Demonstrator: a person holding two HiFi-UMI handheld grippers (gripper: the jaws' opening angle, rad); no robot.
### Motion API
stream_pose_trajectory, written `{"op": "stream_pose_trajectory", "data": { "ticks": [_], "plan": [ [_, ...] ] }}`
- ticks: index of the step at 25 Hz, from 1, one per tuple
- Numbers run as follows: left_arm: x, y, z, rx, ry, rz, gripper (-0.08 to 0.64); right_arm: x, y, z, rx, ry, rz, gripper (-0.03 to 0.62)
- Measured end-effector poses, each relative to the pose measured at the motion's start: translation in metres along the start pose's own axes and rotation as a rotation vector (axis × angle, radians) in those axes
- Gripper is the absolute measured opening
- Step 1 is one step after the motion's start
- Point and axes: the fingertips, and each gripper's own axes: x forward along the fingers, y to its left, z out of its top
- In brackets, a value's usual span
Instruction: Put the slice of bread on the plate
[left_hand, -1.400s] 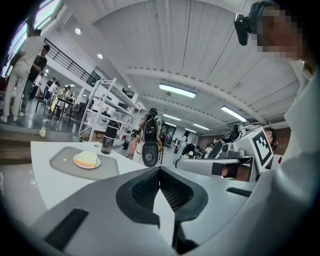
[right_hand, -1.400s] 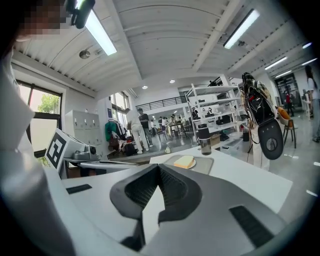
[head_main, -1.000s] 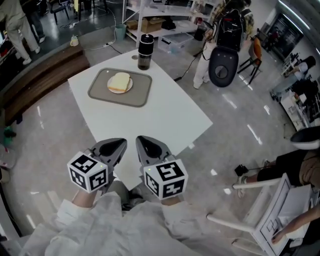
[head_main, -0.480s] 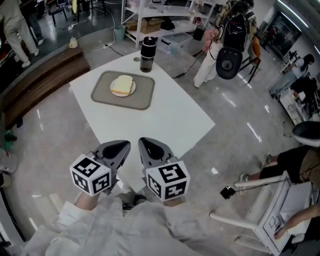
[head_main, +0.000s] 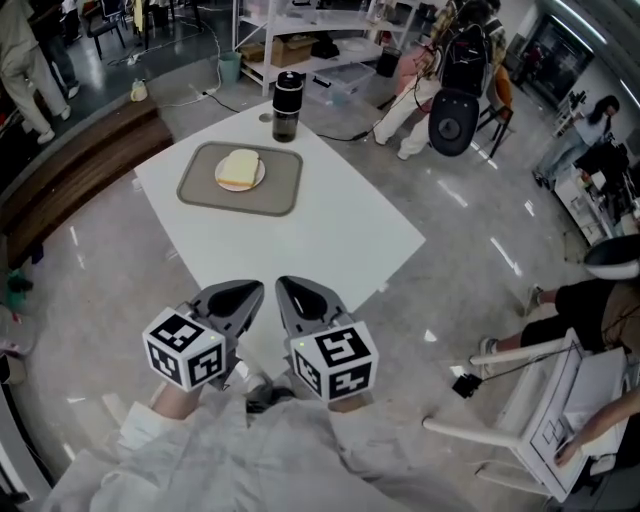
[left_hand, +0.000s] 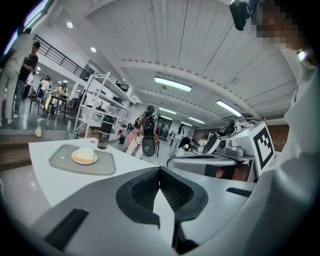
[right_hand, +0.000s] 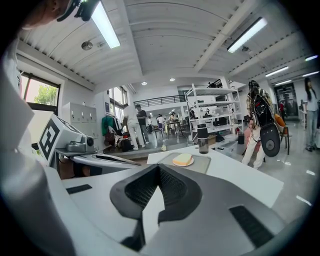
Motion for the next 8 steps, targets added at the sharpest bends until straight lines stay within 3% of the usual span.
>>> {"op": "stream_pose_trajectory", "data": {
  "ticks": [8],
  "plan": [
    [0.002, -0.014, -0.009, 0.002, 0.004, -0.012, 0.009, -0.011, 0.001, -0.007, -0.010, -0.002, -0.007, 0.012]
  ]
}}
